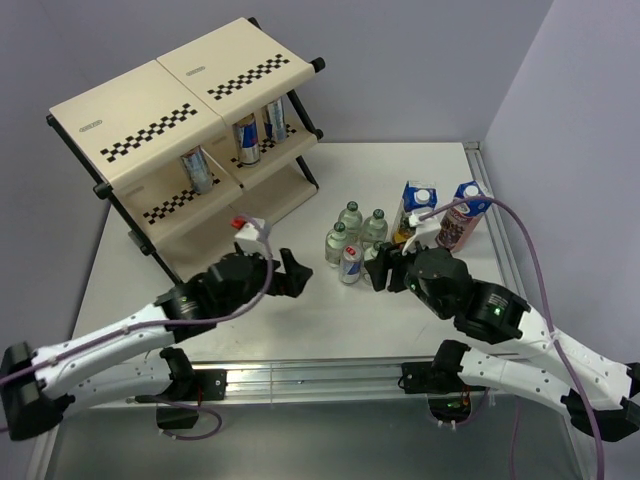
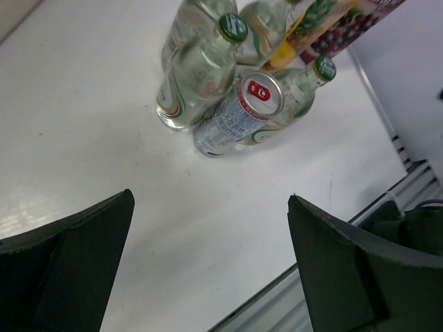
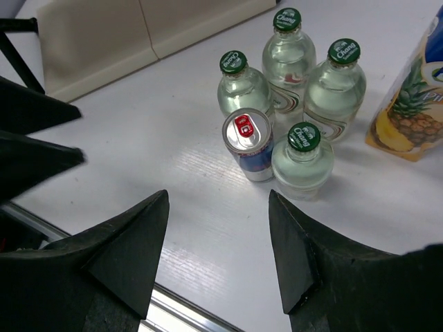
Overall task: Place and organize the beverage onto the shelf
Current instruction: Pick up the drink from the center of the board.
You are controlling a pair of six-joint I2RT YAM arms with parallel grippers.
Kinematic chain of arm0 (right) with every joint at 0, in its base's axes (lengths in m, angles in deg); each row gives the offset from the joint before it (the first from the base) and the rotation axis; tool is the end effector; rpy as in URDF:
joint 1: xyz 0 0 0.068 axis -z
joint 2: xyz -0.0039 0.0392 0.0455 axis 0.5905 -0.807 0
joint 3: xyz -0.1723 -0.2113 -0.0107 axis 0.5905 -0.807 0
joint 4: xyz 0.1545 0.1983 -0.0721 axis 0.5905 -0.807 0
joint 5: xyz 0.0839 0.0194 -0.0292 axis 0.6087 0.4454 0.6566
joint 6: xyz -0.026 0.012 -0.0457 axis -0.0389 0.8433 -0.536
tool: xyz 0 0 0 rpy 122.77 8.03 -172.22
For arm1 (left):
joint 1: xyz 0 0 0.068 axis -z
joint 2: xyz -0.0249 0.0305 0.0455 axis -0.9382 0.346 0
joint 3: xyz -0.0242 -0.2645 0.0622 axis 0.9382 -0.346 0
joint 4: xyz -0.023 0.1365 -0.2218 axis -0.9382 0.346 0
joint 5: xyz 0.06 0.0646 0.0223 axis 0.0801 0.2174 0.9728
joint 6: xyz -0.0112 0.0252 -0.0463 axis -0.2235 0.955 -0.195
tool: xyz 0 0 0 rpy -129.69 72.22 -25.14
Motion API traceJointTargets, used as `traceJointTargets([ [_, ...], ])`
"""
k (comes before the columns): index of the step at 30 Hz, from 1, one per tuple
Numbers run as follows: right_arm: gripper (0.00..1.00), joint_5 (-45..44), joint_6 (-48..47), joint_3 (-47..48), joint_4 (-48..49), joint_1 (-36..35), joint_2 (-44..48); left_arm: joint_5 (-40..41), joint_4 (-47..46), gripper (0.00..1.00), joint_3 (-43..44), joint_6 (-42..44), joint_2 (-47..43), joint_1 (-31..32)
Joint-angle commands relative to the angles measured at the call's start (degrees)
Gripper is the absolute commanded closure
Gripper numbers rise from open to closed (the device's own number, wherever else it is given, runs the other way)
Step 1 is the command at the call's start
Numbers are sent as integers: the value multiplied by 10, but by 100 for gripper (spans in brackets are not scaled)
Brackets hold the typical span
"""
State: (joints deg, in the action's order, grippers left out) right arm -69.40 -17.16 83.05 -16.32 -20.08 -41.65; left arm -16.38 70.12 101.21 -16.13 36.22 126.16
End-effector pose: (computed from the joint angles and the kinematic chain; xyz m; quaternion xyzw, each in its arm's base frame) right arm 0.0912 0.1099 0.3436 -0.1129 0.8192 0.2083 0.5222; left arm 0.1213 -0.1645 0.2961 0.0514 0.8061 -0.3431 0.4794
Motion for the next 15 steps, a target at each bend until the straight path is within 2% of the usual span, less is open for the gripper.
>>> traceJointTargets([
  [1,33,-19,3,23,-23,-1,21,116,-126,0,10,5,65,63],
  [7,33,-12,1,24,-39,0,57,165,-173,2,87,30,263,110],
  [15,33,18,-7,14,-36,-1,87,175,-232,6,147,80,369,117],
])
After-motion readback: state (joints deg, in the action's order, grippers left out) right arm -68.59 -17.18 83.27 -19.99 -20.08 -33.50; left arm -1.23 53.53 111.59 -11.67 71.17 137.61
